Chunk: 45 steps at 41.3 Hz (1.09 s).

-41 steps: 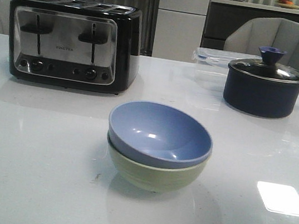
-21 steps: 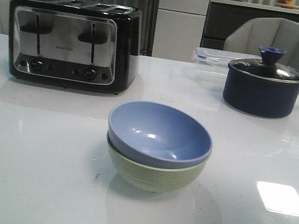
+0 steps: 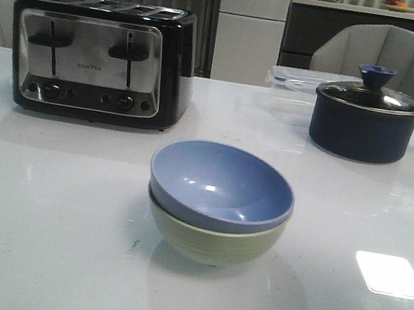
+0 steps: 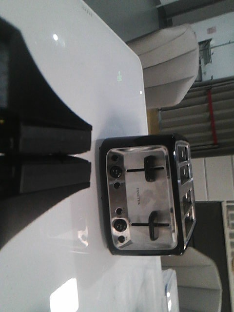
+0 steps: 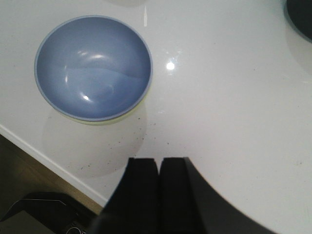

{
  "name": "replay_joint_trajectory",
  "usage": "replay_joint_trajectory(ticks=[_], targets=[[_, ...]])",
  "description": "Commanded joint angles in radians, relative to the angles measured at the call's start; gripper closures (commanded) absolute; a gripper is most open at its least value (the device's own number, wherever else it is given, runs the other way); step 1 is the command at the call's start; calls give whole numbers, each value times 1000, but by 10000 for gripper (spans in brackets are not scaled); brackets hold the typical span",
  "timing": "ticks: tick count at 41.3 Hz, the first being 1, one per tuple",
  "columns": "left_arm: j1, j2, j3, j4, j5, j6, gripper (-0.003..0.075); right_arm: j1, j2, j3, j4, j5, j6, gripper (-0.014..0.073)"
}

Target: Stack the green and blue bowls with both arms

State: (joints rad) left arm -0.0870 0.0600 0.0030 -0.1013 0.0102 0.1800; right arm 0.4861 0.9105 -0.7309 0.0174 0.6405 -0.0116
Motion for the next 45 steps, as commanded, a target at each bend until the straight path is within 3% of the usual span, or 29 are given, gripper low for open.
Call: replay_joint_trajectory(ticks=[1, 45], targets=[[27, -35, 5, -55, -120, -3, 627, -1, -15, -28, -9, -57, -9, 537], [25, -84, 5, -58, -74, -3, 627, 0, -17, -25, -8, -60, -9, 537]])
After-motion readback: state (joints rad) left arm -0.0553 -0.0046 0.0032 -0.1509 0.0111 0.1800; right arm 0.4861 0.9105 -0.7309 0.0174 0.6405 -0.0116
